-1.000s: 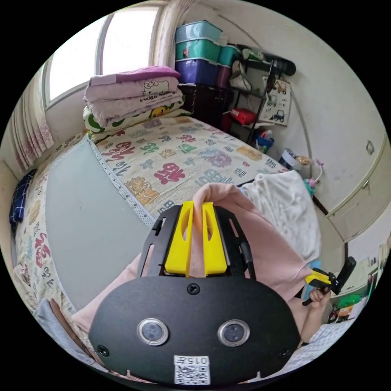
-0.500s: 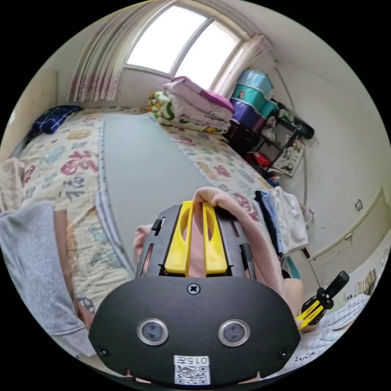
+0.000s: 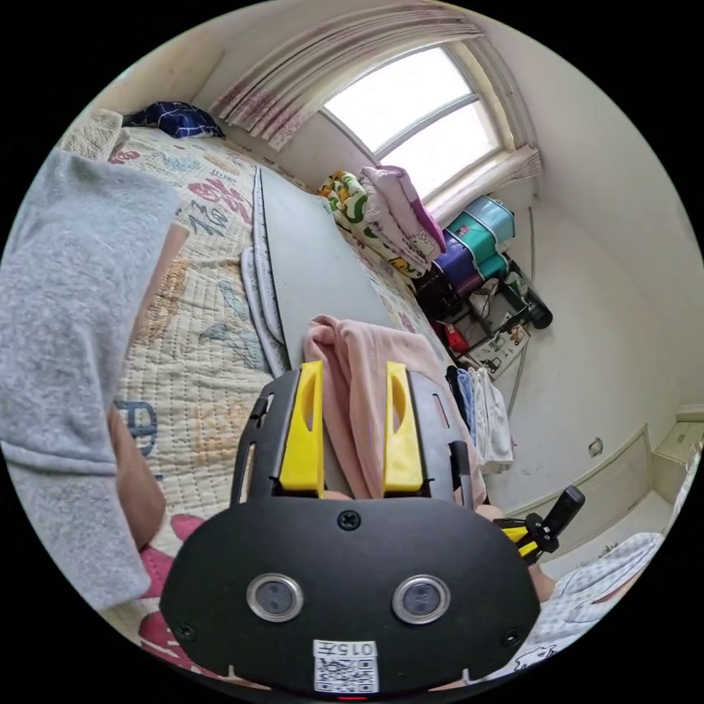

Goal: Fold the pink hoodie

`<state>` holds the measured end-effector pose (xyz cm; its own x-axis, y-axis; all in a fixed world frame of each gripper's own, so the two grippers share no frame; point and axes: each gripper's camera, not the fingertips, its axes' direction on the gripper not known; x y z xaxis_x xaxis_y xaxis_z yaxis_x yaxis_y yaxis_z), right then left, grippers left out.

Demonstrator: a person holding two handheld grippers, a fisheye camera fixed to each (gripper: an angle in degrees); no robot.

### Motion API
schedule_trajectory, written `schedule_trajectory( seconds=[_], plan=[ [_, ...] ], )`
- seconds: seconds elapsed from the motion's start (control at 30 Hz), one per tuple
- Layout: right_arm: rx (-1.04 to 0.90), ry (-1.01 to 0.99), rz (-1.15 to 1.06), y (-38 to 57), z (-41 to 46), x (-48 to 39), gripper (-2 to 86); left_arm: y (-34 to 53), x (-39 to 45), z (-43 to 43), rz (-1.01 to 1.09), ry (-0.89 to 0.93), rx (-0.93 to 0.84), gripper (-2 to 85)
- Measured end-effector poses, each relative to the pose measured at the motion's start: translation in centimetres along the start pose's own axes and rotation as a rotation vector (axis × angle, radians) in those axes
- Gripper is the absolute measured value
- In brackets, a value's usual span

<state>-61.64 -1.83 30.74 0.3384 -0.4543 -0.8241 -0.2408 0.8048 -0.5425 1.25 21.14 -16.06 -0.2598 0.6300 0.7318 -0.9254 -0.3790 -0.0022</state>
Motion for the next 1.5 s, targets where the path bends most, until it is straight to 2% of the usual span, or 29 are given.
schedule_trajectory(
  seconds=[0.07, 0.13, 0.2, 0.27, 0.43, 0.53, 0.6, 0.73, 0.77, 0.83, 0.93, 1.03, 1.13, 1.27, 1.43, 1.5],
  plan=[
    [-0.083, 0.041, -0.006, 0.0, 4.2, 0.8, 12.4, -0.6, -0.9, 1.8, 0.011, 0.044, -0.056, 12.9],
    [-0.147, 0.059, 0.0, 0.0, 7.3, 1.4, 11.6, -0.6, -1.3, 2.9, 0.033, 0.001, -0.07, 10.5],
    [-0.195, 0.067, 0.012, -0.1, 9.9, 2.2, 8.5, -0.6, -1.8, 3.7, 0.072, -0.025, -0.096, 5.5],
    [-0.192, 0.195, 0.023, -0.5, 11.4, 3.1, 3.0, -0.6, -2.5, 3.8, 0.094, -0.027, -0.115, 1.5],
    [-0.2, 0.054, -0.027, -3.8, 11.5, 6.2, 1.7, -0.4, -3.7, 2.5, 0.134, -0.089, -0.071, 1.0],
    [-0.342, 0.167, -0.048, -5.7, 13.6, 8.8, 2.4, 0.2, -5.4, 4.2, 0.108, -0.141, -0.168, 2.2],
    [-0.311, 0.132, -0.004, -6.5, 13.0, 11.1, 3.7, 0.6, -5.9, 4.0, 0.087, -0.145, -0.158, 3.4],
    [-0.265, -0.112, 0.081, -9.3, 8.4, 18.0, 4.8, 0.9, -7.4, 1.8, 0.007, -0.04, -0.131, 6.2],
    [-0.209, -0.193, 0.093, -10.4, 5.9, 20.4, 5.0, 1.0, -8.1, 1.0, -0.016, -0.006, -0.113, 7.0],
    [-0.079, -0.234, 0.128, -12.6, 1.4, 24.7, 5.9, 1.2, -9.0, 0.0, -0.037, 0.017, -0.084, 8.0],
    [0.116, -0.137, 0.254, -17.0, -5.9, 33.8, 9.4, 1.5, -10.1, -0.5, -0.058, 0.055, -0.064, 10.2],
    [0.183, -0.007, 0.388, -21.7, -10.0, 43.4, 13.1, 1.7, -9.9, 0.4, -0.021, 0.075, -0.072, 11.0],
    [0.209, -0.014, 0.485, -26.3, -11.7, 52.2, 15.0, 1.8, -9.0, 1.9, 0.027, 0.035, -0.096, 10.0],
    [0.209, 0.015, 0.552, -32.2, -12.2, 61.3, 16.1, 2.3, -7.8, 3.0, 0.047, 0.013, -0.094, 2.0],
    [0.314, -0.061, 0.676, -36.2, -13.0, 71.3, 16.4, 2.0, -2.6, 0.9, 0.283, -0.113, 0.06, 1.9],
    [0.318, -0.089, 0.695, -37.7, -13.2, 74.2, 16.7, 2.2, -2.0, 1.3, 0.296, -0.126, 0.069, 3.4]
  ],
)
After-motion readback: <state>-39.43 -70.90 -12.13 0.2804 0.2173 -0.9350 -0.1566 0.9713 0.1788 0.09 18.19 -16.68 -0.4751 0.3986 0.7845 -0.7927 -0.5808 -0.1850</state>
